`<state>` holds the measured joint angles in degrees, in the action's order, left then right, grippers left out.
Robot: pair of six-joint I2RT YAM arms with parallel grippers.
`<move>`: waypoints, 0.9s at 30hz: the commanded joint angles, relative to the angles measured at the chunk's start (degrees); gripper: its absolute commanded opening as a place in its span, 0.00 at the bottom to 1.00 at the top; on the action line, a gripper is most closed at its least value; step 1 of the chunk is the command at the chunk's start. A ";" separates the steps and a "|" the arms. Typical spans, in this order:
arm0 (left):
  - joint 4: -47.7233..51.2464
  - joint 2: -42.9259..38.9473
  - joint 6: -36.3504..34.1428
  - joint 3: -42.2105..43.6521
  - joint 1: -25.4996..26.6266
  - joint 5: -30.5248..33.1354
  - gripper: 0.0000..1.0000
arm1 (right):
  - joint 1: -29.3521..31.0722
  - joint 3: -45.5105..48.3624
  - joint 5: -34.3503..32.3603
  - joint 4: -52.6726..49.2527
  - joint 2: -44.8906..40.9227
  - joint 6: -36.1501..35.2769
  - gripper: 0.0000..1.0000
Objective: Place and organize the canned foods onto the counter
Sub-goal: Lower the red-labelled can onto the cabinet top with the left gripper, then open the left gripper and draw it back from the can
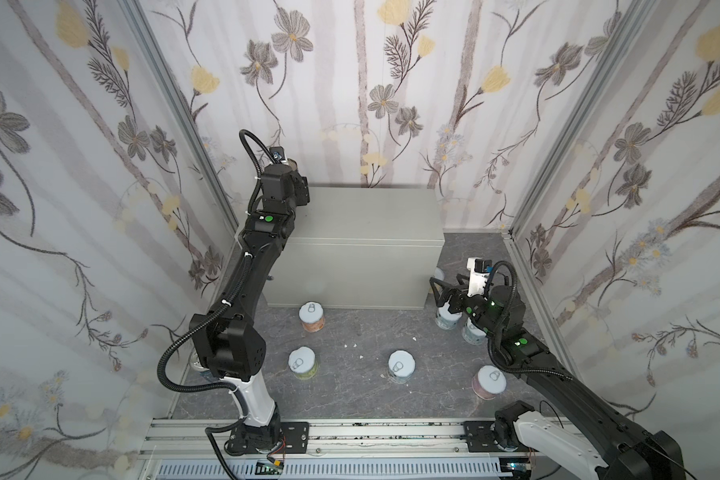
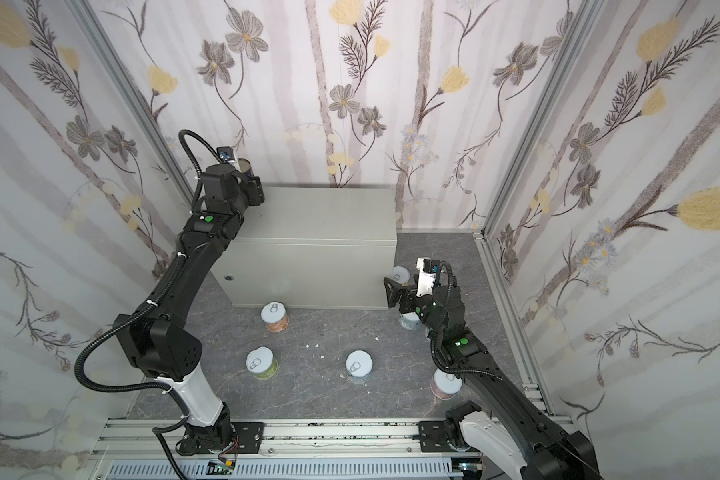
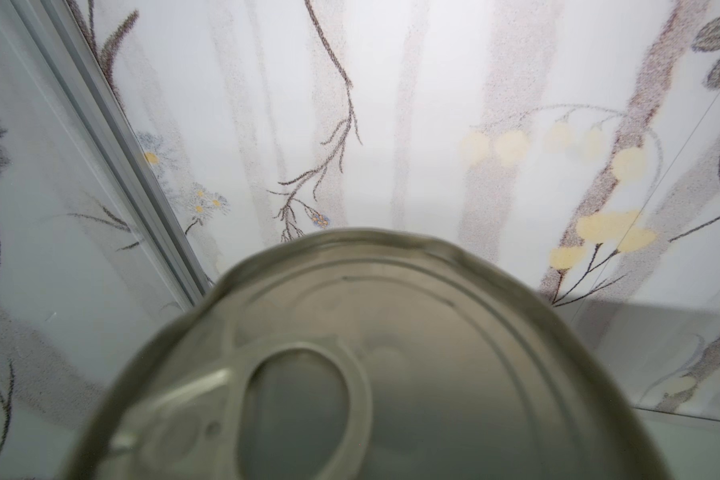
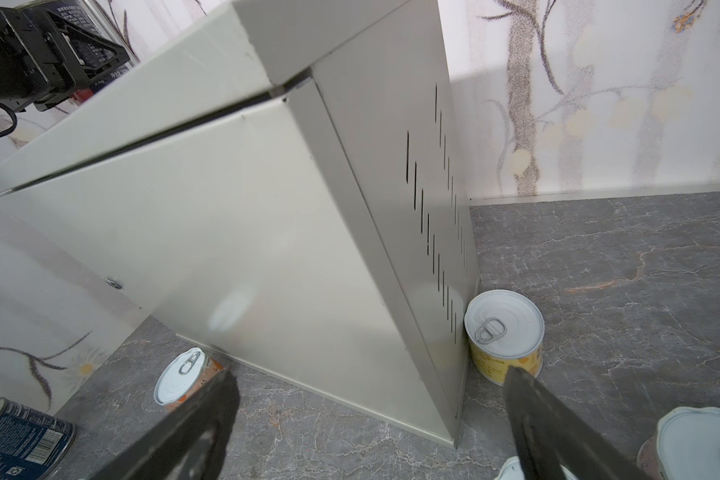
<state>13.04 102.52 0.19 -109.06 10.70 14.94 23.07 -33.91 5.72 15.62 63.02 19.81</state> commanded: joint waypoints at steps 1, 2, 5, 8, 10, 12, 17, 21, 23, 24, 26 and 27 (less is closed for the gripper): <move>-2.14 0.70 -0.64 -0.86 -0.06 -0.61 0.71 | -0.03 -0.63 0.62 2.04 0.10 -0.65 1.00; -2.14 0.83 -0.67 -0.99 -0.06 -0.67 0.71 | -0.03 -0.63 0.61 2.09 0.08 -0.66 1.00; -2.14 1.27 -0.45 -1.46 -0.06 -0.72 0.71 | -0.04 -0.81 0.79 1.99 0.32 -0.72 1.00; -2.05 1.76 -0.76 -1.86 -0.06 -0.63 0.71 | -0.02 -1.15 1.05 1.72 0.27 -0.76 1.00; -2.05 1.94 -0.87 -1.91 -0.06 -0.61 0.71 | -0.04 -1.15 0.92 1.67 0.13 -0.74 1.00; -2.05 1.65 -0.82 -1.78 -0.09 -0.68 0.72 | -0.01 -1.17 0.79 1.57 -0.01 -0.79 1.00; -1.97 0.29 -0.52 -1.38 -0.06 -1.26 0.76 | 0.00 -1.25 0.79 1.45 0.03 -0.84 1.00; -1.97 -1.33 -0.37 0.06 0.07 -1.83 0.87 | -0.03 -1.19 0.79 1.41 -0.18 -0.83 1.00; -1.97 -2.43 -0.08 1.07 0.05 -1.97 0.92 | 0.00 -1.07 0.81 1.21 -0.44 -0.80 1.00; -2.03 -2.91 0.11 1.48 0.03 -2.08 0.94 | -0.02 -1.07 0.84 1.15 -0.53 -0.68 1.00; -1.96 -4.25 0.50 2.02 0.10 -2.41 0.97 | -0.04 -1.14 0.72 0.74 -1.03 -0.74 1.00; -1.96 -5.09 0.73 2.24 0.11 -2.46 0.98 | 0.02 -1.22 0.54 0.52 -1.31 -0.82 1.00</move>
<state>12.34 99.31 0.03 -107.35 10.79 13.26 23.07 -34.57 6.11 15.35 62.28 19.40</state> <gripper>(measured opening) 0.977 0.996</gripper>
